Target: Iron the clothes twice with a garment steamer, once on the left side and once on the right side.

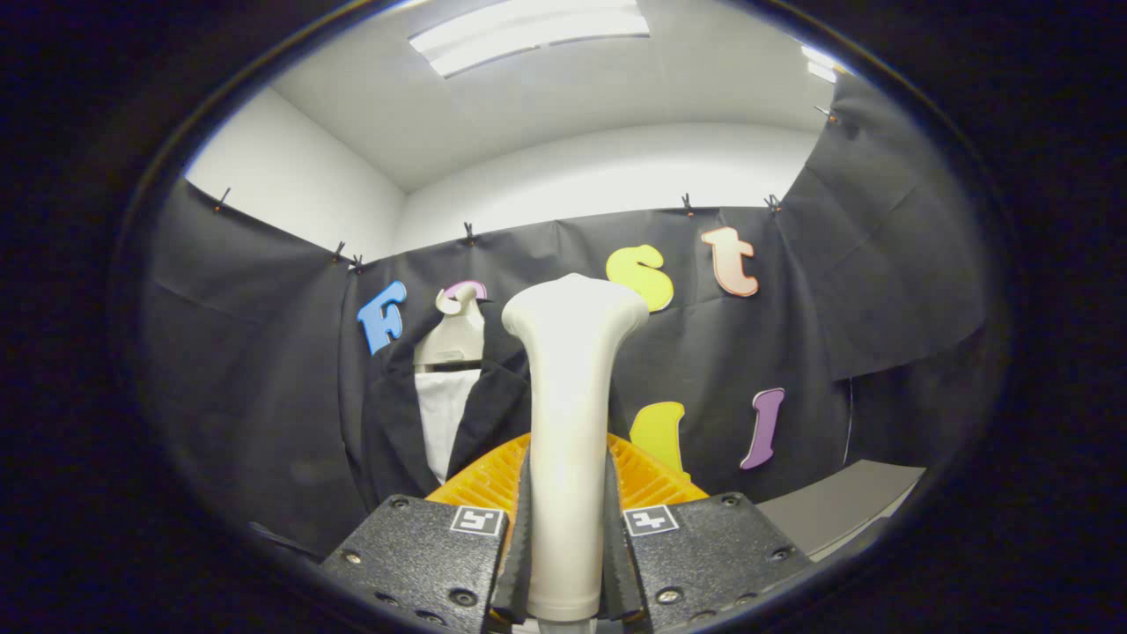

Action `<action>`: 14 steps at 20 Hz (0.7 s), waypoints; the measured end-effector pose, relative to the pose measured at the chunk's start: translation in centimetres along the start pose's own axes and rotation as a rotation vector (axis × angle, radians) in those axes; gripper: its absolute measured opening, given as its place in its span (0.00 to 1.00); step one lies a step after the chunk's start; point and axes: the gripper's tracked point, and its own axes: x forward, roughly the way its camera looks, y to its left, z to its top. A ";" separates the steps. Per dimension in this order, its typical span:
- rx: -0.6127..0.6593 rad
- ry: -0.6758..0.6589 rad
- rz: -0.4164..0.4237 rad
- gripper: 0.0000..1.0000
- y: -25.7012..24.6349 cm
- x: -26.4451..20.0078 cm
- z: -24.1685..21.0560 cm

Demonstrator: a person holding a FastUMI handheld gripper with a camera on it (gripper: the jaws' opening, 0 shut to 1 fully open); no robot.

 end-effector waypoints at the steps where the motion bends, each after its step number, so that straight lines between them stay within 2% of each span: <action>1: 0.001 0.001 0.015 0.36 0.8 0.8 -0.1; 6: 0.001 -0.024 0.053 0.36 3.2 4.7 0.1; 9: 0.027 0.003 0.106 0.36 4.3 5.7 -1.3; 14: 0.032 0.068 0.094 0.36 3.5 6.6 -4.2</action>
